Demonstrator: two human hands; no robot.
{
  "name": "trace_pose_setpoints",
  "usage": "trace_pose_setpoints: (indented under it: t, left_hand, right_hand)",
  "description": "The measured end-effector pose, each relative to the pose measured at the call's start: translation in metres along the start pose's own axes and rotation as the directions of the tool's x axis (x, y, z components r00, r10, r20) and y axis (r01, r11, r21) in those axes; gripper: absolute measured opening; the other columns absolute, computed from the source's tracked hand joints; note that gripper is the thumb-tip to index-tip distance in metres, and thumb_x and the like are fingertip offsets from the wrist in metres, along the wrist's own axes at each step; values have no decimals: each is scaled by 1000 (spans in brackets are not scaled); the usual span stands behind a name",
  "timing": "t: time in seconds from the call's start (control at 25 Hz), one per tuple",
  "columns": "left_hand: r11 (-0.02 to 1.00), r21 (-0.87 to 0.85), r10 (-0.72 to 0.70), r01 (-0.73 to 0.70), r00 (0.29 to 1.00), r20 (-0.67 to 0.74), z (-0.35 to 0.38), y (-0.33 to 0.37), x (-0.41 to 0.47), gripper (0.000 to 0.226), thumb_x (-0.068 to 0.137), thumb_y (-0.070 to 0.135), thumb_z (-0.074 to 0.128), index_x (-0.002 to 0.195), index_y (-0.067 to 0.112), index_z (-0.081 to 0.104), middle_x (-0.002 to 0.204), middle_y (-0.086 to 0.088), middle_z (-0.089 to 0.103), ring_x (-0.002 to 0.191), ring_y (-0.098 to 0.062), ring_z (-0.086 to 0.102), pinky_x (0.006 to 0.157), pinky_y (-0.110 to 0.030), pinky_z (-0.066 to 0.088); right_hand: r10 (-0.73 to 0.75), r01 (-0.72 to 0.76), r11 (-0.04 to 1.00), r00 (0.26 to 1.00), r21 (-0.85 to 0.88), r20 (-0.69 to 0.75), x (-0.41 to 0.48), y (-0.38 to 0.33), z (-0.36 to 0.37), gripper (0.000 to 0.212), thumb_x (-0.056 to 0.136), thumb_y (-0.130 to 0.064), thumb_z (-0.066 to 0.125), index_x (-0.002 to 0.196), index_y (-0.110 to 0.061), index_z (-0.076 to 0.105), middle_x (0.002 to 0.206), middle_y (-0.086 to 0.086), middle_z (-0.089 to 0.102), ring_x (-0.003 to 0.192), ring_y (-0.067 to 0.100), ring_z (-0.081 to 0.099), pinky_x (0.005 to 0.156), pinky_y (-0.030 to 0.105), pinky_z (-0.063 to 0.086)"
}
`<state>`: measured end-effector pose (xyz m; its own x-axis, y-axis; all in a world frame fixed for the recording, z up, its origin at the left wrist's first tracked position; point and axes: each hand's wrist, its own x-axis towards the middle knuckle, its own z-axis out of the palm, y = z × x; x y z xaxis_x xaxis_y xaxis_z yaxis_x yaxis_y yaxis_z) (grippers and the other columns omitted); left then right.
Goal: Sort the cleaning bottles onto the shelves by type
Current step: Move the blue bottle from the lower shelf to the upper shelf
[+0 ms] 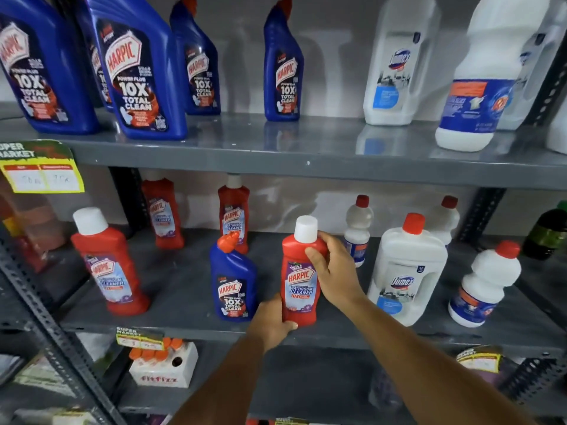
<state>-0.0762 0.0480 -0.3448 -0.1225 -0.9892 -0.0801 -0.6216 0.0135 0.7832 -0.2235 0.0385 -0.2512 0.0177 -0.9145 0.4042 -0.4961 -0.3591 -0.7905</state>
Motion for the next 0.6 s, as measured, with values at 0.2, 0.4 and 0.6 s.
trace_pose_setpoints:
  t: [0.2, 0.4, 0.6]
  left_hand:
    - [995, -66, 43, -75, 918, -393, 9, -38, -78, 52, 79, 13, 75, 127, 14, 57, 124, -4, 68, 114, -17, 64, 97, -23, 46]
    - [999, -52, -15, -12, 876, -482, -75, -102, -80, 76, 68, 4, 82, 135, 6, 44, 136, -4, 51, 127, -22, 50, 107, -40, 41]
    - [998, 63, 13, -8, 997, -74, -119, -92, -21, 61, 68, 5, 75, 124, 11, 51, 118, -7, 69, 108, -25, 65, 83, -25, 49]
  right_hand:
    - [-214, 154, 972, 893, -177, -397, -37, 1, 17, 51, 90, -42, 60, 133, -16, 48, 134, 7, 52, 126, 2, 39, 110, 32, 37]
    - [-383, 376, 923, 918, -77, -104, -54, -38, 90, 47, 90, -36, 60, 133, -25, 45, 130, -18, 42, 125, -10, 36, 106, 14, 33]
    - [-29, 29, 1000, 994, 3, 102, -6, -55, 144, 56, 86, -39, 67, 134, -19, 46, 126, -5, 55, 118, 15, 54, 98, 28, 42]
